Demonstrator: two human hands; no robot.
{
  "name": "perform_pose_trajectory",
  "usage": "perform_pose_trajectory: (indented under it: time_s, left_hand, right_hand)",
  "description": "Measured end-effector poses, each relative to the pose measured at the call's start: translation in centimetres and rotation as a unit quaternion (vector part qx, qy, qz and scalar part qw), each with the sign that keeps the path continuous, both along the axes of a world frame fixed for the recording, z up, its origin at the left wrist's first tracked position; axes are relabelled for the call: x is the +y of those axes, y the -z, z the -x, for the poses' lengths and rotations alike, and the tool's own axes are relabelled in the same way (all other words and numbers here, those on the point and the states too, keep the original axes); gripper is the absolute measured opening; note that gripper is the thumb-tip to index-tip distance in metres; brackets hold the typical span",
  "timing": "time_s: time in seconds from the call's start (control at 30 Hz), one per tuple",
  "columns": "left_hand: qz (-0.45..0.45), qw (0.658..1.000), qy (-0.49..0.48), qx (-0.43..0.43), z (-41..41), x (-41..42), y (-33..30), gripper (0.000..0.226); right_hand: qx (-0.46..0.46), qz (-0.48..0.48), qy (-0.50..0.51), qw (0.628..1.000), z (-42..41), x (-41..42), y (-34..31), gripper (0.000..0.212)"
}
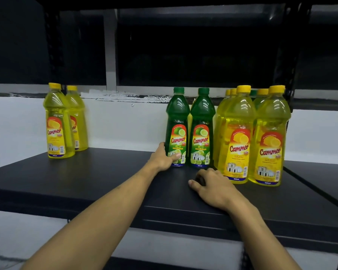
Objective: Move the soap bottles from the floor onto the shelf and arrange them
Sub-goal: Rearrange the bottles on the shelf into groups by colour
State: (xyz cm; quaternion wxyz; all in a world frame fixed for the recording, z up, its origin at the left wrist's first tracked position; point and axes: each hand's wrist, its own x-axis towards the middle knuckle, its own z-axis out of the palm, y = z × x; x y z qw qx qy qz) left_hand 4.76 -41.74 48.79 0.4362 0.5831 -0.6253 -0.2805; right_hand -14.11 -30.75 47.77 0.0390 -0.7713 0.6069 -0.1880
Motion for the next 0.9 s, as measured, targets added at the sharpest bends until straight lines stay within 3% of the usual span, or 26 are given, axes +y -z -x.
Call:
perform_pose_trajectory:
  time_s: [0.33,0.9]
  left_hand:
    - [0.028,0.997,-0.018,-0.075,-0.4,-0.5,0.0,0.066]
    - [-0.015,0.994,-0.062,-0.084,-5.9,-3.5,-0.6,0.065]
  right_hand:
    - [0.002,-0.004,0.000,1.000,-0.1,0.2,0.0,0.043]
    - [0.026,-0.010,-0.002,1.000,-0.3,0.2,0.1,0.046]
